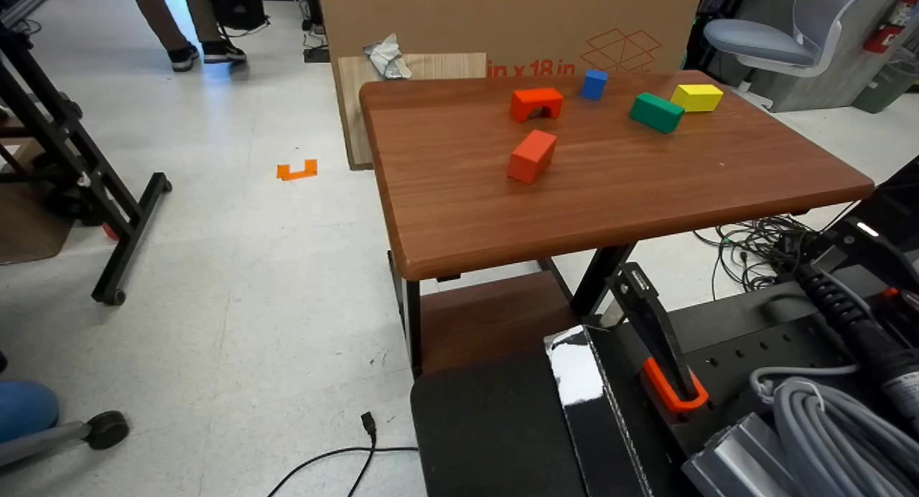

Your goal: Pick up the pinch object from the table and put it on the yellow object

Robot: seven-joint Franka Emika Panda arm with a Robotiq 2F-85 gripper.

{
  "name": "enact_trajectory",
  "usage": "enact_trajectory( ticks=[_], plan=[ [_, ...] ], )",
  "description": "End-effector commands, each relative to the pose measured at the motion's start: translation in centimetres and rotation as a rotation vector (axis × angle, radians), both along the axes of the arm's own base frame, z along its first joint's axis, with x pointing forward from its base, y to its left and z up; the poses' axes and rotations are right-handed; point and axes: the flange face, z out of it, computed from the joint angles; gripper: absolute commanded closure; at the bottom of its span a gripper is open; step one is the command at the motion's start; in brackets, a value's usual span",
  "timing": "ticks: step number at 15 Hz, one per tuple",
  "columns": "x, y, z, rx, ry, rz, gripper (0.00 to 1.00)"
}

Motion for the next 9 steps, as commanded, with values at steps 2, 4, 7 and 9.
enact_trajectory(
  ticks=[2,4,7,9],
  plan=[
    [2.0,0.5,-1.8,-0.028,0.016,-0.083,0.0],
    [4.1,0.9,-3.6,0.011,-0.016,-0.142,0.0],
    [7.3,2.2,-7.3,0.101,-0.051,-0.172,0.0],
    [9.4,3.1,-10.0,0.168,-0.087,-0.145,0.0]
  ],
)
